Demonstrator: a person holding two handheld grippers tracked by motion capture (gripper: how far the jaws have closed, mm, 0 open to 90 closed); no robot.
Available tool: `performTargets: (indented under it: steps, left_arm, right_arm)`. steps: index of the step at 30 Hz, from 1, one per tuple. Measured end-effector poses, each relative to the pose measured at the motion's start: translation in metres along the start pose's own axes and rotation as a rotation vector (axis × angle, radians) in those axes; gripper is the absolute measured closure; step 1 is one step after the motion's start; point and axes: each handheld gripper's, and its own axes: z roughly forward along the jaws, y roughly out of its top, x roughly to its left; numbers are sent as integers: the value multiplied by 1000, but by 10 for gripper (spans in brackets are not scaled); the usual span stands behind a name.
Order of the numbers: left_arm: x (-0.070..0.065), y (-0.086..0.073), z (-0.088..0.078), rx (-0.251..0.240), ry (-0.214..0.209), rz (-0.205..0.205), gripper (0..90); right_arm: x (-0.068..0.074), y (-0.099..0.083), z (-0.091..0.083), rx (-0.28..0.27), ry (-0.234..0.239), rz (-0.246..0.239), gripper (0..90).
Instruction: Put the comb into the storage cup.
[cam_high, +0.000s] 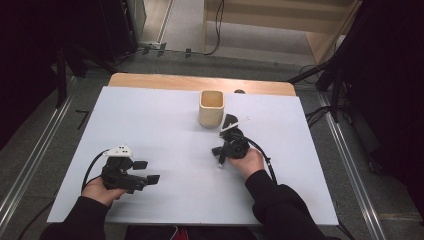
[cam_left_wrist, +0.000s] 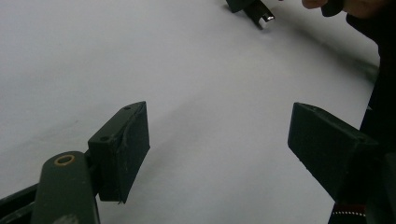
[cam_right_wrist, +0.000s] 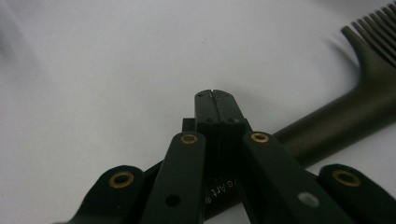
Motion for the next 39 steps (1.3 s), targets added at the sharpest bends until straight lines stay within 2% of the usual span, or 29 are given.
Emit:
performTargets:
  steps: [6, 7, 19, 33, 38, 39]
  left_arm:
    - [0, 0, 0, -1, -1, 1, 212]
    - [0, 0, 0, -2, -1, 1, 212]
    - [0, -1, 0, -4, 1, -3, 212]
    - [0, -1, 0, -1, 2, -3, 212]
    - [0, -1, 0, 0, 3, -2, 212]
    - [0, -1, 0, -1, 3, -3, 212]
  right_arm:
    - [-3, -5, -6, 11, -9, 27, 877]
    - [-5, -6, -7, 9, -11, 16, 878]
    - [-14, -15, -18, 24, -34, 43, 877]
    - [-35, -27, -36, 38, -59, 75, 877]
    - [-45, -31, -43, 34, -72, 91, 877]
    - [-46, -32, -44, 34, -77, 106, 877]
